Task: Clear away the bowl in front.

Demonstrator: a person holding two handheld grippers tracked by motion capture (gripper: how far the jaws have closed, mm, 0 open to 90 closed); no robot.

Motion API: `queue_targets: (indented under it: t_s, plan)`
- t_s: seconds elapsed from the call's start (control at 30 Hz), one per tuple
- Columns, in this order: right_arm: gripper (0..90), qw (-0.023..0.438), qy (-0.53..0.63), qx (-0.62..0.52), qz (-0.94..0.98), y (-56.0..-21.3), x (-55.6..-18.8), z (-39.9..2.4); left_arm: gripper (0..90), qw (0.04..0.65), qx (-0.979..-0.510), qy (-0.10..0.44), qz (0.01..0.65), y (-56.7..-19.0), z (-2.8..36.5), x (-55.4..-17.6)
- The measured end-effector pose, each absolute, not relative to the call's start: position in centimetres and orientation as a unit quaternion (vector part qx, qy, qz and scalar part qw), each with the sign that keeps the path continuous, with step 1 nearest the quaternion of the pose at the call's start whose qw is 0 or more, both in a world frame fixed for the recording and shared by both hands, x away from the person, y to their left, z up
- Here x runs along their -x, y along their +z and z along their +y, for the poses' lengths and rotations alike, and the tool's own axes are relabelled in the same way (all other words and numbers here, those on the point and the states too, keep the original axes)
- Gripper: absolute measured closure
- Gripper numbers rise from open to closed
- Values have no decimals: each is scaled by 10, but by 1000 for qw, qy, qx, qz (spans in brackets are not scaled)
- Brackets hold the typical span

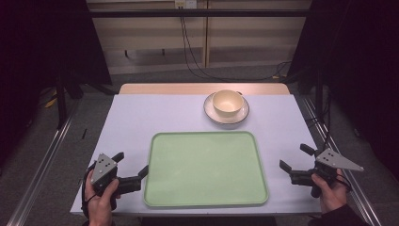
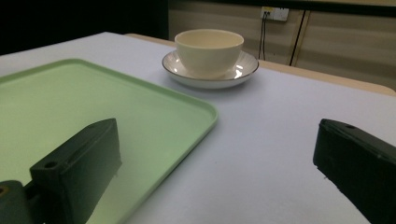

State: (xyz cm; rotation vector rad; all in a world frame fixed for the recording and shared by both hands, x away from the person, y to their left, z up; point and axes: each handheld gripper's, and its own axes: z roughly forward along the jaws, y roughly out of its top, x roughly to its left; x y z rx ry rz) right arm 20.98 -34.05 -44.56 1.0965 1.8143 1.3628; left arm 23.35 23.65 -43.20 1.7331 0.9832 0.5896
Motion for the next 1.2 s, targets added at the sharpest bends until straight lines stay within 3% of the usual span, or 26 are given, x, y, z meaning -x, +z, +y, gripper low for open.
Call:
queue_targets:
  t_s: [1.2]
  plan:
    - [7,283,518,-400,701,-449,-210,-338,18,512,-740,217,377,-430,205,-242]
